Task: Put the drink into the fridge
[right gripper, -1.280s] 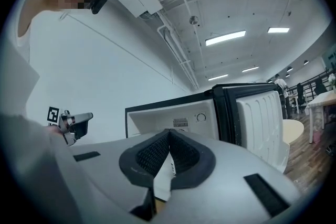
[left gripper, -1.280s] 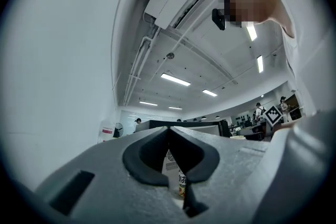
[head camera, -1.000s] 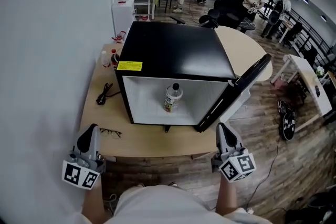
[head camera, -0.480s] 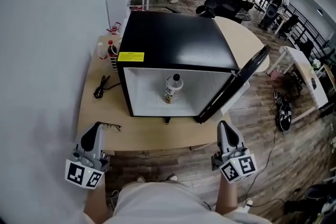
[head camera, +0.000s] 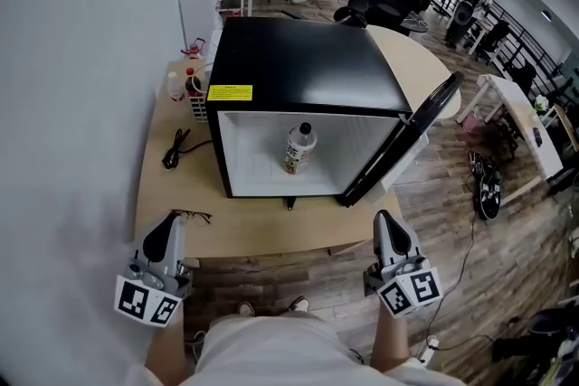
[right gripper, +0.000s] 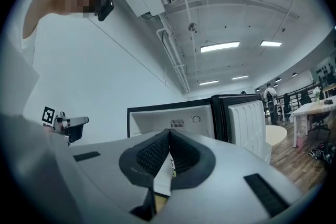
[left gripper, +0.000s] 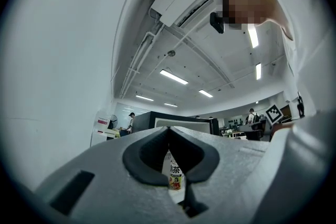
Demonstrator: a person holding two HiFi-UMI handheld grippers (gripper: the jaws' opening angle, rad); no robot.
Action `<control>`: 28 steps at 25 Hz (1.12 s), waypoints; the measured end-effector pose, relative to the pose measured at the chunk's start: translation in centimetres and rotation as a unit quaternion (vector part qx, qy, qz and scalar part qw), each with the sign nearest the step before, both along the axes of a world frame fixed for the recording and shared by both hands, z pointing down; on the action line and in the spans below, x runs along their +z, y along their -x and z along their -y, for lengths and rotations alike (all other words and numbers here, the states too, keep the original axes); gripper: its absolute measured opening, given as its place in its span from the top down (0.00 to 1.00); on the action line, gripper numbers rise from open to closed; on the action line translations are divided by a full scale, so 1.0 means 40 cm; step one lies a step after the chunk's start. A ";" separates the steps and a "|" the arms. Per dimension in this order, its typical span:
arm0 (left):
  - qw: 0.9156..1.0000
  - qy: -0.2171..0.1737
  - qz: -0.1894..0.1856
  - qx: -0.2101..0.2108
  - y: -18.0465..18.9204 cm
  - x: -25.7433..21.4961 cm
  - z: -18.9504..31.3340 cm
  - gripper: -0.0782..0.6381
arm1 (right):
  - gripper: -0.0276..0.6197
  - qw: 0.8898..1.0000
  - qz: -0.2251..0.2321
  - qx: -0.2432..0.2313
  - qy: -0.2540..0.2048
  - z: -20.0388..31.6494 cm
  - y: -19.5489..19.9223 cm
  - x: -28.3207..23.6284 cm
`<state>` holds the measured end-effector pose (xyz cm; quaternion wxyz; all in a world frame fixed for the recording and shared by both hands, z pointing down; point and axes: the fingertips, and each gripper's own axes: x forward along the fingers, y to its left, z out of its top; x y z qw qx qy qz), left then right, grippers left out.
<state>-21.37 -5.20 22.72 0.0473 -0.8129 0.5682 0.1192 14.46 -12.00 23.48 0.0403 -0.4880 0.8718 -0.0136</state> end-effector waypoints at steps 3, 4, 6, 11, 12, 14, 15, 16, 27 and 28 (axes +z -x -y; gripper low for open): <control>1.000 0.002 0.001 0.006 0.003 0.005 -0.007 0.87 | 0.95 1.000 0.000 0.004 0.003 -0.017 0.006 0.006; 1.000 0.002 0.002 0.008 0.004 0.006 -0.010 0.87 | 0.95 1.000 0.000 0.004 0.004 -0.022 0.010 0.008; 1.000 0.001 0.005 0.012 0.007 0.006 -0.016 0.87 | 0.95 1.000 0.000 0.005 0.006 -0.032 0.020 0.013; 1.000 0.002 0.011 0.017 0.020 0.013 -0.036 0.87 | 0.95 1.000 -0.003 0.001 0.010 -0.058 0.056 0.023; 1.000 0.001 0.013 0.017 0.024 0.015 -0.040 0.87 | 0.95 1.000 -0.007 0.001 0.010 -0.064 0.063 0.024; 1.000 0.004 0.016 0.016 0.030 0.023 -0.049 0.87 | 0.95 1.000 -0.024 0.001 0.014 -0.074 0.075 0.031; 1.000 0.006 0.016 0.016 0.032 0.029 -0.052 0.87 | 0.96 0.999 -0.030 0.001 0.017 -0.078 0.081 0.034; 1.000 0.008 0.015 0.016 0.033 0.035 -0.056 0.87 | 0.96 0.999 -0.032 -0.001 0.019 -0.083 0.087 0.036; 0.999 0.014 0.017 0.032 0.025 0.060 -0.070 0.87 | 0.95 0.999 -0.036 0.001 0.020 -0.122 0.105 0.040; 0.999 0.014 0.015 0.034 0.025 0.063 -0.070 0.87 | 0.95 0.999 -0.037 0.001 0.019 -0.126 0.107 0.040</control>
